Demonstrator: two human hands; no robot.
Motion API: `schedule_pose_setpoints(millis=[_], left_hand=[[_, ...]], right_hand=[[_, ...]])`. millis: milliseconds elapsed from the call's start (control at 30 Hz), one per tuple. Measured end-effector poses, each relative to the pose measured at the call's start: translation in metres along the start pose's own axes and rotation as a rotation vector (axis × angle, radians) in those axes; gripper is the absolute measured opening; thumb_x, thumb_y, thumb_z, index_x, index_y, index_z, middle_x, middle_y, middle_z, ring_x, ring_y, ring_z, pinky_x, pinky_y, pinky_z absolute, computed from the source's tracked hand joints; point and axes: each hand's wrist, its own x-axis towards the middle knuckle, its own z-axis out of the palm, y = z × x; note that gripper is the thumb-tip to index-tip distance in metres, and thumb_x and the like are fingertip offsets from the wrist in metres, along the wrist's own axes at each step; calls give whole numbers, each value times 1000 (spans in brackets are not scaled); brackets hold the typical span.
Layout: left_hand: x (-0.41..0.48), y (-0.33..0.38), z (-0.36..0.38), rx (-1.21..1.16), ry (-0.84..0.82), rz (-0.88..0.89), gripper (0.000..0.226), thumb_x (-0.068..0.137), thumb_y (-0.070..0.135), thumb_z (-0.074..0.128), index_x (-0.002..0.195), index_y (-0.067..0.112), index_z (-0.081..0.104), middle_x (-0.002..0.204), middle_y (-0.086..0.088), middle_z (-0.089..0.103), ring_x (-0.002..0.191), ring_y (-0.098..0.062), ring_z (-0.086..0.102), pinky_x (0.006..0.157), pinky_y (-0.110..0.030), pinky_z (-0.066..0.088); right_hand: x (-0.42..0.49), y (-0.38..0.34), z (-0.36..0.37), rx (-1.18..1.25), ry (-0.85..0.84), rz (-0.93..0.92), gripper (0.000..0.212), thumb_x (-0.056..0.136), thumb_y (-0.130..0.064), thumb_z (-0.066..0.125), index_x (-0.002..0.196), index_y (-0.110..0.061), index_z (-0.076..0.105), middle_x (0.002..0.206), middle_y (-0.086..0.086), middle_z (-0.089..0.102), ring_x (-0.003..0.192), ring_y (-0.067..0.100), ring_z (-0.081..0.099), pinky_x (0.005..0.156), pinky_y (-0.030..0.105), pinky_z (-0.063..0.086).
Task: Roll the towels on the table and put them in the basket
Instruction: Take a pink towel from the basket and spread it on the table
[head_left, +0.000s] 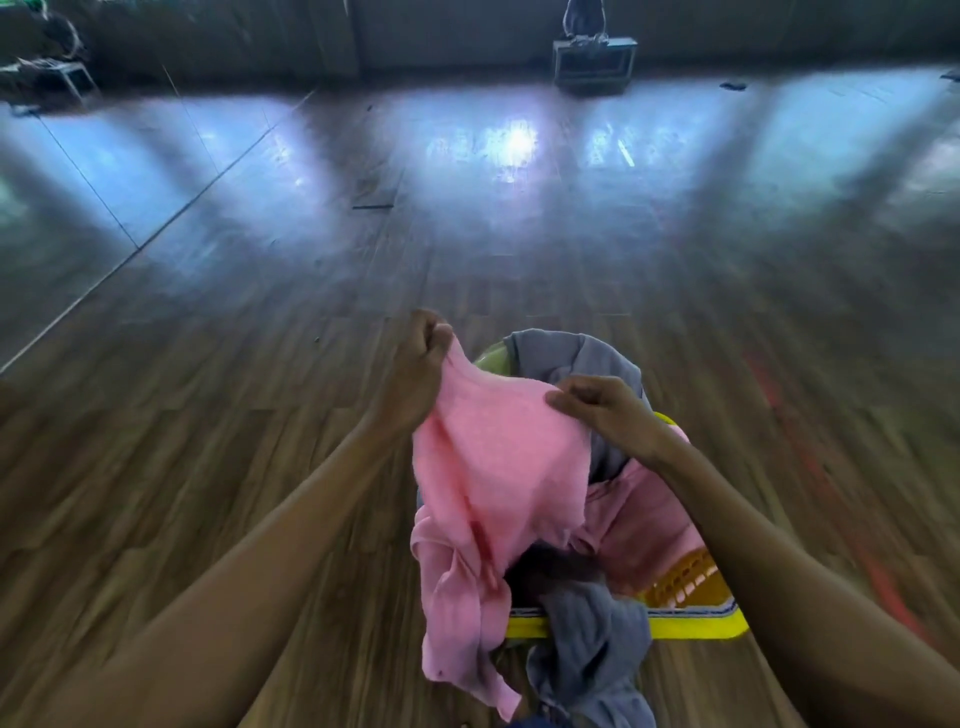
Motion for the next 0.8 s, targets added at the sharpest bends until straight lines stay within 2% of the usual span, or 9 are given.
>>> schedule_pose_setpoints(millis=[100, 167, 233, 433, 500, 600, 667, 700, 800], left_hand=[[-12, 5, 11, -43, -251, 43, 11, 96, 28, 55, 91, 18, 56, 81, 9, 59, 70, 6, 52, 70, -19, 42], [-13, 4, 16, 64, -401, 65, 21, 89, 44, 62, 87, 23, 64, 78, 6, 65, 70, -3, 56, 69, -26, 46], [-13, 3, 17, 98, -474, 86, 36, 85, 49, 61, 77, 14, 61, 66, 5, 54, 64, -8, 46, 62, -31, 40], [-7, 12, 1, -82, -259, 87, 23, 91, 17, 61, 73, 5, 57, 67, -5, 48, 57, -7, 42, 53, -22, 35], [-4, 8, -10, -103, -137, -20, 23, 95, 10, 58, 72, 8, 56, 63, -6, 45, 47, -2, 40, 45, -14, 34], [-6, -4, -15, -31, -110, -48, 17, 95, 13, 57, 79, 16, 57, 58, 1, 46, 42, 0, 42, 45, -21, 37], [-13, -2, -6, -52, -232, -30, 6, 96, 14, 58, 97, 8, 61, 62, 8, 50, 49, 1, 45, 50, -18, 39], [-16, 1, 2, -65, -307, -15, 17, 96, 13, 58, 103, -2, 60, 62, 12, 52, 54, 3, 46, 54, -15, 39], [-20, 15, 18, -136, -566, 13, 18, 96, 14, 57, 95, -1, 67, 69, 16, 59, 70, 2, 52, 68, -18, 42]], right_hand=[[12, -23, 3, -58, -1, -59, 26, 94, -22, 63, 69, -15, 61, 66, -11, 47, 67, 3, 41, 64, 25, 35], [17, -36, 2, -39, -13, -76, 27, 94, -11, 61, 69, -21, 62, 60, -18, 51, 63, -5, 42, 63, 14, 35], [19, -43, 0, -36, -12, -97, 30, 93, -6, 61, 68, -23, 61, 57, -19, 52, 58, -7, 43, 60, 9, 34], [7, -34, -13, -37, -98, 35, 43, 95, -18, 61, 57, -16, 40, 54, -16, 30, 53, 2, 26, 50, 17, 23], [-4, -28, -23, -22, -97, 49, 42, 95, -18, 60, 56, -18, 45, 53, -17, 35, 54, 1, 29, 52, 16, 25], [-12, -22, -29, -44, -50, 31, 33, 95, -15, 60, 62, -17, 59, 56, -17, 47, 57, -2, 39, 58, 14, 32], [-7, -30, -22, -69, -61, 1, 30, 94, -16, 62, 67, -5, 60, 62, -9, 47, 63, 3, 40, 63, 22, 33], [-4, -36, -17, -85, -74, -13, 32, 94, -16, 62, 65, -6, 58, 62, -7, 44, 63, 5, 38, 62, 25, 32], [7, -52, -7, -88, -64, -50, 44, 93, -8, 62, 55, -28, 53, 48, -17, 43, 51, -3, 38, 57, 13, 31]])
